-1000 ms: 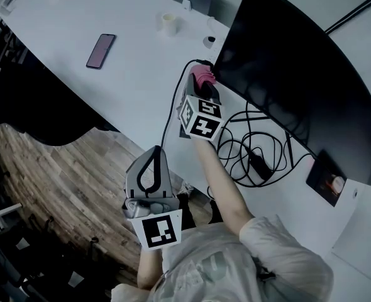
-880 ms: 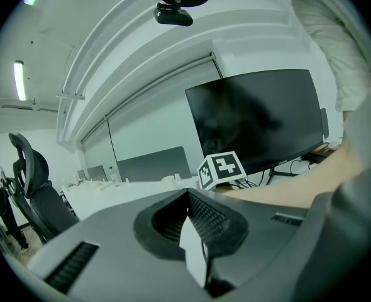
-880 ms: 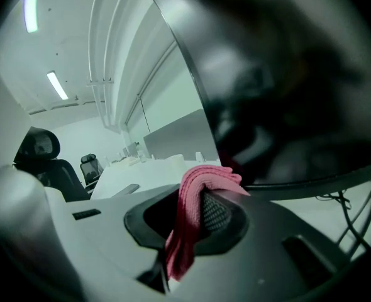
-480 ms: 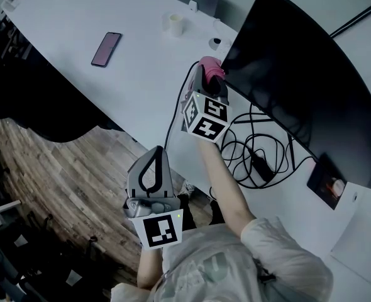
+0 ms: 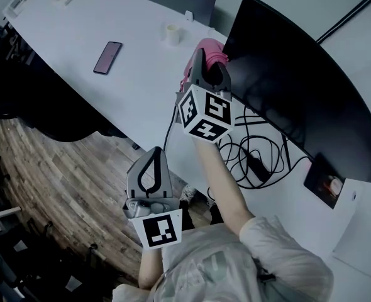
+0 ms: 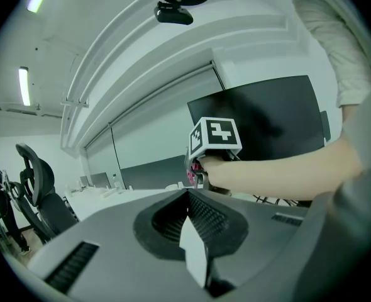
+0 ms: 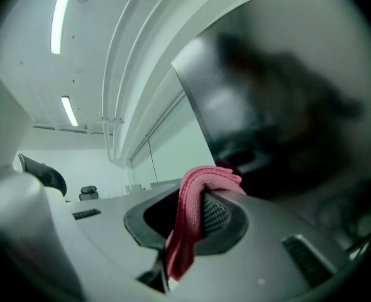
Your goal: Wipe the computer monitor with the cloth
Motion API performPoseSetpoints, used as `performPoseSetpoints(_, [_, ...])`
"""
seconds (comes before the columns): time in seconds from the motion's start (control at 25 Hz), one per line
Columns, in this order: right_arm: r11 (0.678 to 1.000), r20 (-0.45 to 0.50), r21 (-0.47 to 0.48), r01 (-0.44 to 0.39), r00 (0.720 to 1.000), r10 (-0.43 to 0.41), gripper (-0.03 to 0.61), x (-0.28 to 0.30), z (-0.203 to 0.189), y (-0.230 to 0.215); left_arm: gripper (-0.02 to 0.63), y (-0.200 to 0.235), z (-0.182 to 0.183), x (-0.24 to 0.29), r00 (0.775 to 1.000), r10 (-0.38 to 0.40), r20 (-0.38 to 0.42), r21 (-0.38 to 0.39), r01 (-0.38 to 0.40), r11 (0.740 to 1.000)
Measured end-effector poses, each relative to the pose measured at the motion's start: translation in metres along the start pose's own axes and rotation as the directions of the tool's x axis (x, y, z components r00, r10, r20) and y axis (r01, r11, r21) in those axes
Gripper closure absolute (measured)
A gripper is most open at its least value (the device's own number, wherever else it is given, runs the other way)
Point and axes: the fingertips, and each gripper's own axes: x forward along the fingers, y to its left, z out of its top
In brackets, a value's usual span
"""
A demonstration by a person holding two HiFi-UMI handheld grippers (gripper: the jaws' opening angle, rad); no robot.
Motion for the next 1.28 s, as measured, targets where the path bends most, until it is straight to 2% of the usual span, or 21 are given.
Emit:
performPoseSetpoints(0.36, [0.999,0.174,-0.019,-0.051,0.983,0.053,0.522,-0.006,0.096,0.035,0.609,0.014,0.021,-0.021,0.997,0.049,0.065,0.015,-0.05,0.999])
performPoseSetpoints(0.76, [0.997,0.286,-0.035,-0.072,0.955,0.079,0.522,-0.012,0.161,0.058,0.609,0.033,0.037,-0.035,0.988,0.096,0.119,0.028,-0.1,0.995])
performPoseSetpoints(1.0, [0.993,0.285,-0.051,-0.108,0.951,0.118,0.522,-0.018,0.175,0.069,0.609,0.035,0.044,-0.045,0.984,0.109,0.144,0.02,-0.113,0.993])
performPoseSetpoints(1.16, [0.977,0.257,-0.119,-0.178,0.945,0.204,0.522,-0.03,0.178,0.092,0.609,0.037,0.046,-0.054,0.98,0.123,0.154,0.017,-0.127,0.992])
performPoseSetpoints(1.28, [0.963,0.267,-0.206,-0.174,0.937,0.226,0.522,-0.041,0.193,0.101,0.609,0.039,0.043,-0.061,0.976,0.147,0.162,-0.012,-0.147,0.989])
